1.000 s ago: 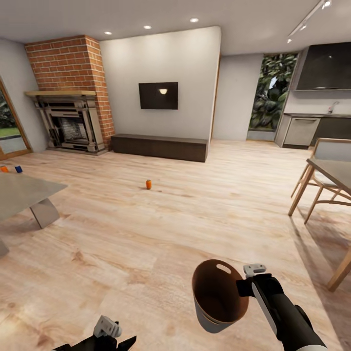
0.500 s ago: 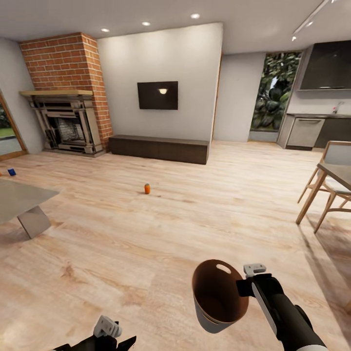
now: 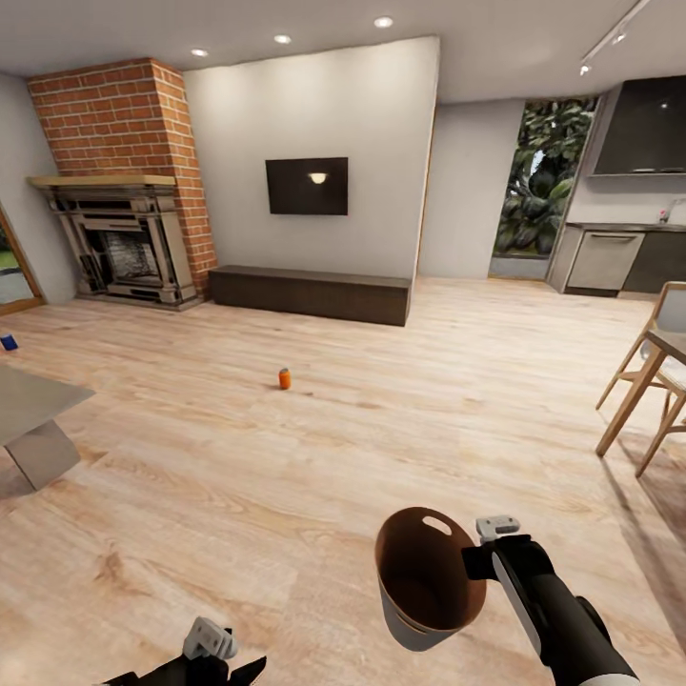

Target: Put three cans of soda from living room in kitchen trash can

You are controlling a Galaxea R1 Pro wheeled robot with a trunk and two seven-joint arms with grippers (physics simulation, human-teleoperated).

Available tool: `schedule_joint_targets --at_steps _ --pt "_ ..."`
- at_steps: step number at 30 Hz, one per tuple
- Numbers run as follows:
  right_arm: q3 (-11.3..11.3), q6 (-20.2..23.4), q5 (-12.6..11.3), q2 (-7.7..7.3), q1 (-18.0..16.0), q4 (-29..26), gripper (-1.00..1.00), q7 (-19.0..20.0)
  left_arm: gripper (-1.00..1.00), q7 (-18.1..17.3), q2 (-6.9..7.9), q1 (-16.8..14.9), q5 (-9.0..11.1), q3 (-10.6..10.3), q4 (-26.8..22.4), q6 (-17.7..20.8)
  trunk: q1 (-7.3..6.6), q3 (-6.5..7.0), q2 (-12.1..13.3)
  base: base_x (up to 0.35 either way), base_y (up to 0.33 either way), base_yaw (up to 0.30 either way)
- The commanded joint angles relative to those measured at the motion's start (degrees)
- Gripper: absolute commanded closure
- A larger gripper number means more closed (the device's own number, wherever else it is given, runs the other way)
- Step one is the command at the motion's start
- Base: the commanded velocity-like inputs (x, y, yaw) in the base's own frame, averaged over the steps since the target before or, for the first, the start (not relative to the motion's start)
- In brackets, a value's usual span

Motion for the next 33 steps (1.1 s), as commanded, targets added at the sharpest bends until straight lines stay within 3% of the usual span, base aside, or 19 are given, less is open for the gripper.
schedule_joint_targets --at_steps 1,33 --pt "-0.01 -0.01 -0.69 0.01 -0.02 -0.02 1.00 0.29 -1.00 -0.01 0.00 0.01 0.00 0.00 0.00 0.00 0.00 0.01 0.00 0.347 0.000 0.000" --pt "-0.01 -0.01 -0.69 0.01 -0.02 -0.02 1.00 0.27 -1.00 -0.06 0.00 0.01 0.00 0.00 0.00 0.00 0.00 0.01 0.00 0.347 0.002 0.000"
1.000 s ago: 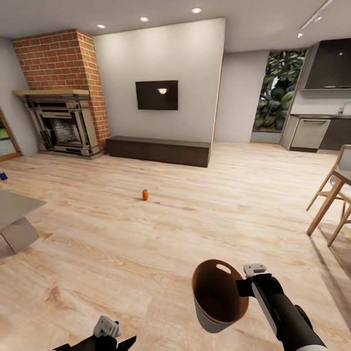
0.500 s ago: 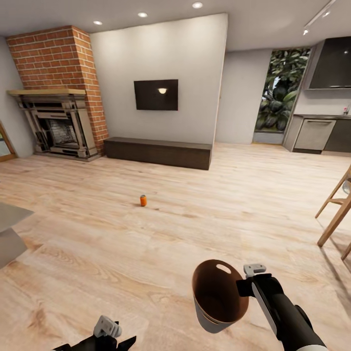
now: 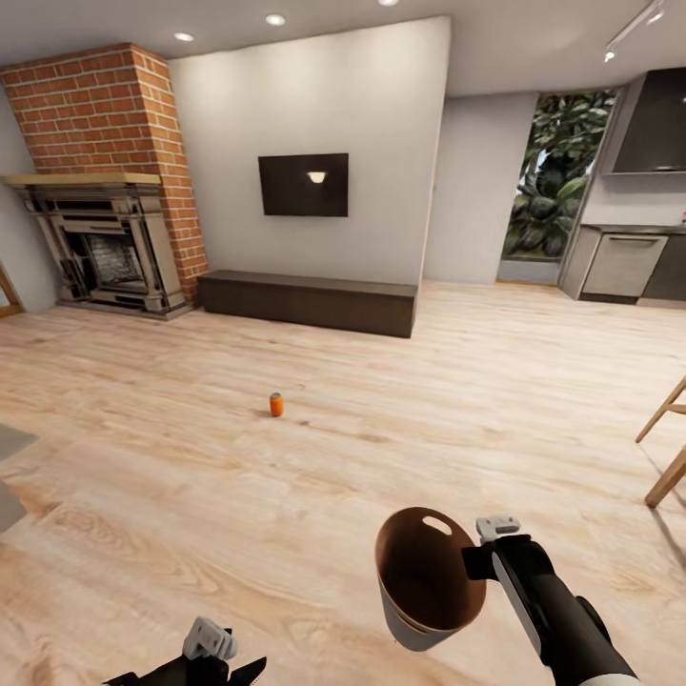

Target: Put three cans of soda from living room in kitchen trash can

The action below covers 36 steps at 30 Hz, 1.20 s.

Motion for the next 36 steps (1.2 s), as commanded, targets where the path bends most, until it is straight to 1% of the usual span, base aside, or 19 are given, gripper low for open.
schedule_joint_targets --at_steps 1,36 --pt "0.00 -0.02 -0.81 0.01 -0.02 -0.02 1.00 0.32 -1.00 -0.01 0.00 0.00 0.00 0.00 0.00 0.00 0.00 0.01 0.00 0.347 0.047 0.000" --pt "0.00 -0.02 -0.81 0.01 -0.02 -0.02 1.00 0.35 -1.00 0.02 0.00 -0.01 0.00 0.00 0.00 0.00 0.00 0.01 0.00 0.347 0.077 0.000"
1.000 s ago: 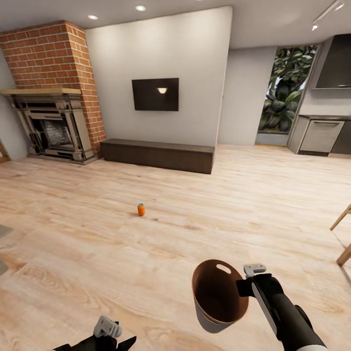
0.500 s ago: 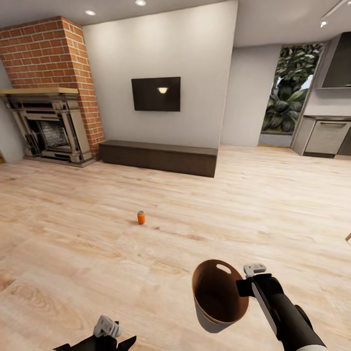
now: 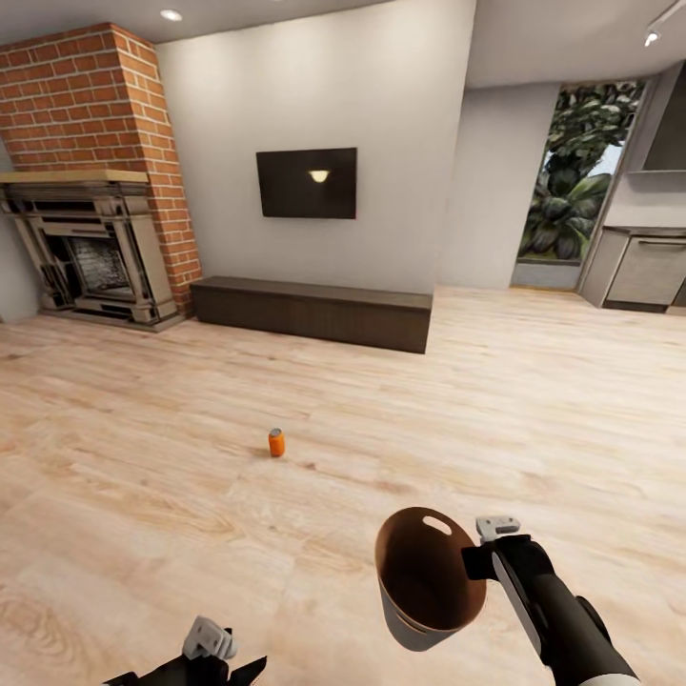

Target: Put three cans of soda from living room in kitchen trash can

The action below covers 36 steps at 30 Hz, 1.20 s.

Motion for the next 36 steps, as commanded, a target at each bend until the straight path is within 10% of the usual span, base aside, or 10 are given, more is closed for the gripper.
schedule_joint_targets --at_steps 1,36 --pt "-0.01 -0.01 -0.70 0.01 -0.02 -0.02 1.00 0.32 -1.00 -0.01 0.00 -0.01 0.00 0.00 0.00 0.00 0.00 0.01 0.00 0.347 0.081 0.000" --pt "-0.09 -0.01 -0.70 -0.20 -0.02 -0.08 1.00 0.33 -1.00 0.00 0.00 0.00 0.00 0.00 0.00 0.00 0.00 0.01 0.00 0.347 0.055 0.000"
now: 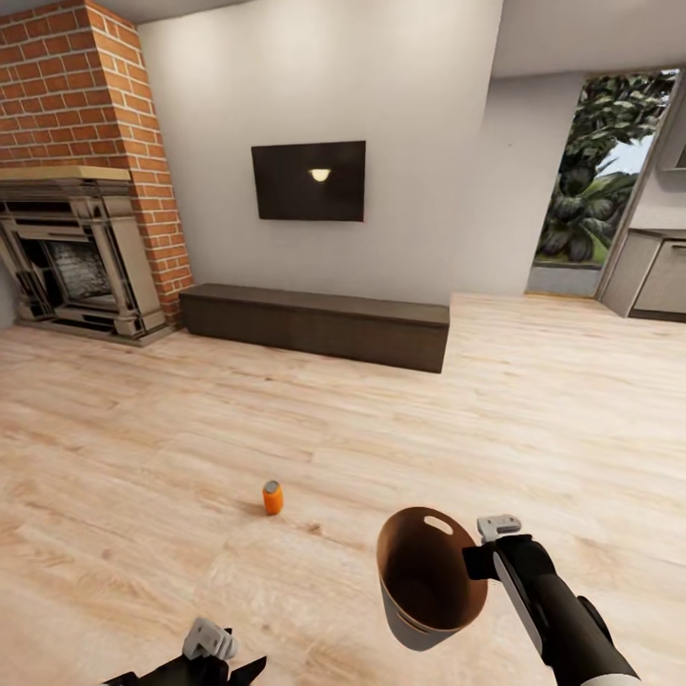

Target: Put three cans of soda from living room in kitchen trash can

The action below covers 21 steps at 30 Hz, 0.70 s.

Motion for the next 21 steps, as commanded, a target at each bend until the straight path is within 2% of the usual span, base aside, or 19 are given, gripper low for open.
schedule_joint_targets --at_steps 1,21 --pt "-0.03 -0.01 -0.70 -0.09 -0.02 -0.02 1.00 0.30 -1.00 0.01 0.00 0.00 0.00 0.00 0.00 0.00 0.00 0.01 0.00 0.347 0.001 0.000" --pt "-0.03 -0.01 -0.70 -0.49 -0.02 0.03 1.00 0.32 -1.00 -0.04 0.00 -0.03 0.00 0.00 0.00 0.00 0.00 0.01 0.00 0.347 0.000 0.000"
